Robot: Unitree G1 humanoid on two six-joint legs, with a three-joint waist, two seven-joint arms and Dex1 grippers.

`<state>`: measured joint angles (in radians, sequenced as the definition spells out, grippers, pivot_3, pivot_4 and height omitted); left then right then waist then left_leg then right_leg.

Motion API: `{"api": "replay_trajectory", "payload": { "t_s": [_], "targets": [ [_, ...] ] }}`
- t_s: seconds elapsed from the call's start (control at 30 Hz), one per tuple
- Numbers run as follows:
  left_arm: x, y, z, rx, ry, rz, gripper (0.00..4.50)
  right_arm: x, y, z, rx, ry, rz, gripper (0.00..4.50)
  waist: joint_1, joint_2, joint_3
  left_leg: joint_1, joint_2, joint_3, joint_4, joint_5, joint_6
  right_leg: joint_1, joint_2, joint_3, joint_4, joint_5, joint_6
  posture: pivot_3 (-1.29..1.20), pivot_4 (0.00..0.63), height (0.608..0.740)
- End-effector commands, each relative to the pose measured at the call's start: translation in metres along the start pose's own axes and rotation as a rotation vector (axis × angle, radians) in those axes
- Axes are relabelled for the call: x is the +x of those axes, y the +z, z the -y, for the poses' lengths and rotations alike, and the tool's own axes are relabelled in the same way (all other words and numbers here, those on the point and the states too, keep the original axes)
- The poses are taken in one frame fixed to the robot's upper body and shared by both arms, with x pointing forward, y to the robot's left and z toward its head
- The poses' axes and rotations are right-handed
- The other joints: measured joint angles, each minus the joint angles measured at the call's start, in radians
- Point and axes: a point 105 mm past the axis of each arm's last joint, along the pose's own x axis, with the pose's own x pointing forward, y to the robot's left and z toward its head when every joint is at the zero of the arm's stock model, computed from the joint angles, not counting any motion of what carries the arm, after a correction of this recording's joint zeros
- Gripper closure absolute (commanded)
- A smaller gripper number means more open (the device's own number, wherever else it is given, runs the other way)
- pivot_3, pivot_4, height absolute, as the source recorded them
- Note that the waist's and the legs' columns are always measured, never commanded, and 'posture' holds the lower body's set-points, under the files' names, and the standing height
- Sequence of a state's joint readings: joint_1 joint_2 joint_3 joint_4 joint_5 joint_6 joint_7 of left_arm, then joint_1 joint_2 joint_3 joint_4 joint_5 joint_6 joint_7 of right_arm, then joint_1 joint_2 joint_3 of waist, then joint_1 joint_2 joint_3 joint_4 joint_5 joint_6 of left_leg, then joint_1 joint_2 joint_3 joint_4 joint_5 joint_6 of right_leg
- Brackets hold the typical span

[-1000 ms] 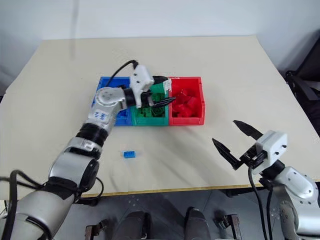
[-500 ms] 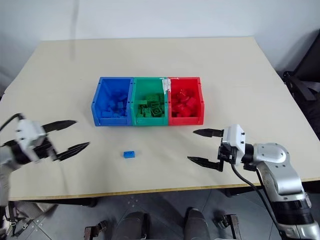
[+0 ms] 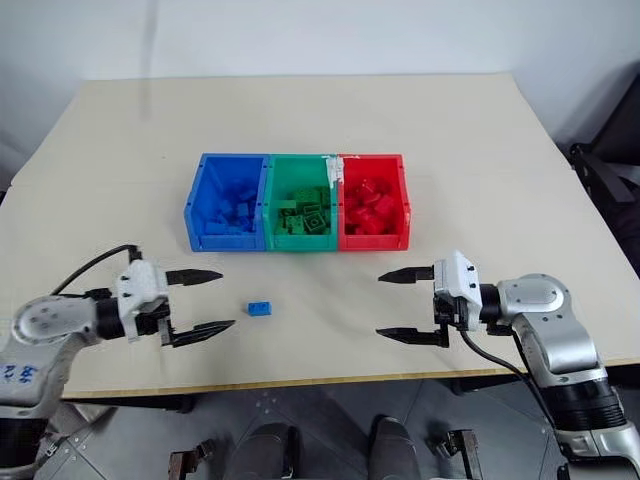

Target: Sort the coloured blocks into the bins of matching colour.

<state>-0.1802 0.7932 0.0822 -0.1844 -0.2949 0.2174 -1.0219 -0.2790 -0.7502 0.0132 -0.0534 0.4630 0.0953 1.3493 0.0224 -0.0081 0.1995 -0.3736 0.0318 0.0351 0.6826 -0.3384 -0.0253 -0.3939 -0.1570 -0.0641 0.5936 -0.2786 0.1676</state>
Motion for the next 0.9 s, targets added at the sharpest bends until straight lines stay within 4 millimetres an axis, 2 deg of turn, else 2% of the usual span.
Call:
{"api": "replay_trajectory", "payload": {
  "t_s": [0.03, 0.07, 0.13, 0.4, 0.5, 0.6, 0.7, 0.77, 0.83, 0.9],
  "targets": [
    [0.013, -0.002, 0.005, 0.04, -0.065, -0.06, 0.03, -0.006, 0.008, -0.001, -0.033, -0.017, -0.001, 0.0, -0.006, 0.0, 0.0, 0.0, 0.0, 0.001, 0.0, 0.0, 0.0, 0.0, 0.0, 0.0, 0.0, 0.0, 0.0, 0.0, 0.15, 0.74],
    [0.018, -0.004, 0.008, 0.008, -0.095, -0.082, 0.21, -0.007, 0.008, -0.002, -0.031, -0.024, -0.005, 0.0, -0.007, 0.0, 0.0, 0.0, 0.0, 0.001, 0.0, 0.0, 0.0, -0.001, 0.0, 0.001, 0.0, 0.0, 0.0, 0.0, 0.15, 0.74],
    [0.025, -0.012, 0.001, 0.024, -0.079, -0.145, 0.64, -0.008, 0.008, -0.004, -0.028, -0.039, -0.012, 0.0, -0.005, 0.0, 0.0, 0.0, 0.0, 0.001, 0.0, 0.0, 0.0, -0.001, 0.0, 0.001, 0.0, 0.0, 0.0, 0.0, 0.15, 0.74],
    [0.028, -0.016, 0.003, 0.02, -0.105, -0.163, 3.23, -0.007, 0.01, -0.009, -0.022, -0.048, -0.011, 0.0, -0.003, 0.0, 0.0, 0.0, 0.0, 0.001, 0.0, 0.0, 0.0, -0.001, 0.0, 0.001, 0.0, 0.0, 0.0, 0.0, 0.15, 0.74],
    [0.027, -0.011, 0.001, 0.003, -0.092, -0.111, 4.06, -0.007, 0.008, -0.011, -0.015, -0.059, -0.01, 0.0, -0.001, 0.0, 0.0, 0.0, 0.0, 0.001, 0.0, 0.0, 0.0, -0.001, 0.0, 0.001, 0.0, 0.0, 0.0, 0.0, 0.15, 0.74],
    [0.02, -0.003, -0.001, 0.02, -0.097, -0.049, 4.06, -0.007, 0.008, -0.01, -0.014, -0.068, -0.006, 0.0, 0.0, 0.0, 0.0, 0.0, 0.0, 0.001, 0.0, 0.0, 0.0, -0.001, 0.0, 0.001, 0.0, 0.0, 0.0, 0.0, 0.15, 0.74],
    [0.009, 0.015, -0.016, 0.013, -0.02, 0.064, 4.06, -0.01, 0.011, -0.005, -0.009, -0.117, 0.021, 0.0, 0.0, 0.0, 0.0, 0.0, 0.0, 0.001, 0.0, 0.0, 0.0, -0.001, 0.0, 0.001, 0.0, 0.0, 0.0, 0.0, 0.15, 0.74],
    [0.0, 0.024, -0.036, -0.01, 0.108, 0.12, 4.06, -0.012, 0.016, 0.0, -0.004, -0.183, 0.068, 0.0, 0.002, 0.0, 0.0, 0.0, 0.0, 0.001, 0.0, 0.0, 0.0, -0.001, 0.0, 0.001, 0.0, 0.0, 0.0, 0.0, 0.15, 0.74],
    [-0.012, 0.028, -0.083, -0.11, 0.403, 0.146, 4.06, -0.017, 0.023, 0.009, 0.0, -0.305, 0.14, 0.0, 0.006, 0.0, 0.0, 0.0, 0.0, 0.001, 0.0, 0.0, 0.0, 0.0, 0.0, 0.001, 0.0, 0.0, 0.0, 0.0, 0.15, 0.74],
    [-0.016, 0.041, -0.107, -0.168, 0.536, 0.203, 4.06, -0.022, 0.029, 0.018, -0.001, -0.429, 0.203, 0.0, 0.006, -0.001, 0.0, 0.0, 0.0, 0.0, 0.002, 0.0, 0.0, 0.0, 0.0, 0.0, 0.001, 0.0, 0.001, 0.0, 0.15, 0.74]
  ]
}}
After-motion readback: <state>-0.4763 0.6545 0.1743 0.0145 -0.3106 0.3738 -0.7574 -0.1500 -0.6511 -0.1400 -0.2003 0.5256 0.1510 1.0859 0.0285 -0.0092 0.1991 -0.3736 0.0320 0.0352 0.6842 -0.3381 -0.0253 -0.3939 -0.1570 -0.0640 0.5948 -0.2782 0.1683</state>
